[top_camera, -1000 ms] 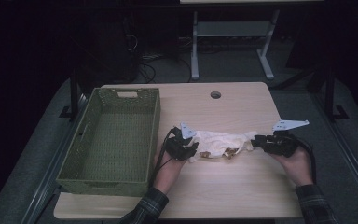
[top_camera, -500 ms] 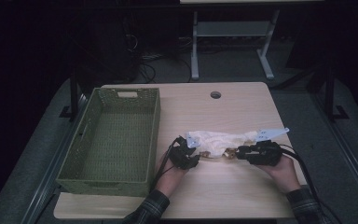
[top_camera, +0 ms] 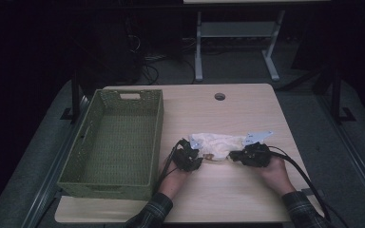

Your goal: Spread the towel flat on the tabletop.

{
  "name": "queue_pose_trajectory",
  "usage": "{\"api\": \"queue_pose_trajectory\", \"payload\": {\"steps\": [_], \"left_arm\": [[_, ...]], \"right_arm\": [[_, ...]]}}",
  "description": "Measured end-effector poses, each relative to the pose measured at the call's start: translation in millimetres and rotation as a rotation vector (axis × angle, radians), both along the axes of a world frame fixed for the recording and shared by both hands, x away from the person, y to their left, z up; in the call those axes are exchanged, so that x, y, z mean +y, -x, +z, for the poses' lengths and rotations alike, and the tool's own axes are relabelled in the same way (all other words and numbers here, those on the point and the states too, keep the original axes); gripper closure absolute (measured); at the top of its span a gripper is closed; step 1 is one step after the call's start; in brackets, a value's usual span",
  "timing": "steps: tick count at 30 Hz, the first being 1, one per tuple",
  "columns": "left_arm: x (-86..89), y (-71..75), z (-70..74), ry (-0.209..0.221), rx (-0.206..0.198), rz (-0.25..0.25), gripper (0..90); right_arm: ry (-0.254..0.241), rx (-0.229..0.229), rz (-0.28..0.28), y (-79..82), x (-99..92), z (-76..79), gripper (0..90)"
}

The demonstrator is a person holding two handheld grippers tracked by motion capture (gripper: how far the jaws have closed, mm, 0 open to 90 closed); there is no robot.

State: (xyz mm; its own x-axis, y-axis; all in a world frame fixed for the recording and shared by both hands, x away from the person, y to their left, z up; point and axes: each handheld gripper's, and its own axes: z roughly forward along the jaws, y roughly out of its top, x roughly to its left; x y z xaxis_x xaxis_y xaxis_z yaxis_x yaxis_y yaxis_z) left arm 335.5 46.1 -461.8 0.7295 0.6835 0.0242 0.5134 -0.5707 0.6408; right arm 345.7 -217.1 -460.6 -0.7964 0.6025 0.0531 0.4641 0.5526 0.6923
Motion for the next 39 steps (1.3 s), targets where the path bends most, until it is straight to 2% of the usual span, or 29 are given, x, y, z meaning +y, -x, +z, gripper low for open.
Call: {"api": "queue_pose_trajectory", "payload": {"steps": [3, 8, 10, 14, 17, 20, 23, 24, 25, 27, 29, 31, 35, 38, 39], "left_arm": [[0.4, -0.5, 0.0, 0.004, 0.005, 0.001, 71.2], [0.6, -0.7, 0.2, 0.002, 0.007, 0.0, 71.5], [0.6, -0.7, 0.2, 0.002, 0.007, 0.0, 71.6], [0.5, -0.7, 0.2, 0.002, 0.007, 0.001, 71.5], [0.4, -0.7, 0.2, 0.004, 0.008, 0.003, 71.5], [0.5, -0.7, 0.2, 0.005, 0.009, 0.004, 71.5], [0.6, -0.8, 0.2, 0.004, 0.009, 0.004, 71.5], [0.7, -0.8, 0.2, 0.004, 0.009, 0.004, 71.5], [0.6, -0.7, 0.2, 0.004, 0.009, 0.005, 71.5], [0.7, -0.7, 0.2, 0.004, 0.009, 0.005, 71.5], [0.8, -0.8, 0.2, 0.004, 0.01, 0.004, 71.5], [0.9, -0.9, 0.2, 0.004, 0.01, 0.003, 71.5], [0.8, -0.8, 0.2, 0.004, 0.01, 0.004, 71.4], [0.6, -0.7, 0.2, 0.005, 0.009, 0.005, 71.5], [0.5, -0.7, 0.2, 0.005, 0.009, 0.006, 71.4]], "right_arm": [[-0.02, -0.009, -0.004, 1.6, -8.4, 6.6, 86.7], [-0.091, -0.046, -0.043, 6.5, -35.4, 20.5, 87.0], [-0.104, -0.056, -0.07, 6.8, -49.6, 23.4, 87.0], [-0.116, -0.051, -0.145, 3.6, -78.6, 23.1, 87.0], [-0.125, -0.032, -0.184, -0.9, -91.2, 19.0, 86.0], [-0.124, -0.005, -0.18, -4.6, -89.4, 13.8, 85.6], [-0.126, -0.004, -0.108, -6.7, -75.1, 11.9, 85.8], [-0.119, 0.005, -0.087, -7.1, -68.4, 11.2, 85.8], [-0.124, 0.034, -0.041, -7.0, -56.0, 7.4, 85.7], [-0.113, 0.035, -0.024, -7.0, -50.9, 4.5, 85.6], [-0.094, 0.049, -0.003, -5.7, -45.0, 2.2, 79.1], [-0.108, 0.051, -0.016, -3.4, -46.9, 5.1, 73.2], [-0.152, 0.013, -0.056, 7.9, -65.4, 19.1, 75.9], [-0.124, 0.005, -0.072, 15.3, -72.5, 18.0, 76.6], [-0.089, 0.021, -0.077, 19.0, -72.8, 12.6, 76.3]]}}
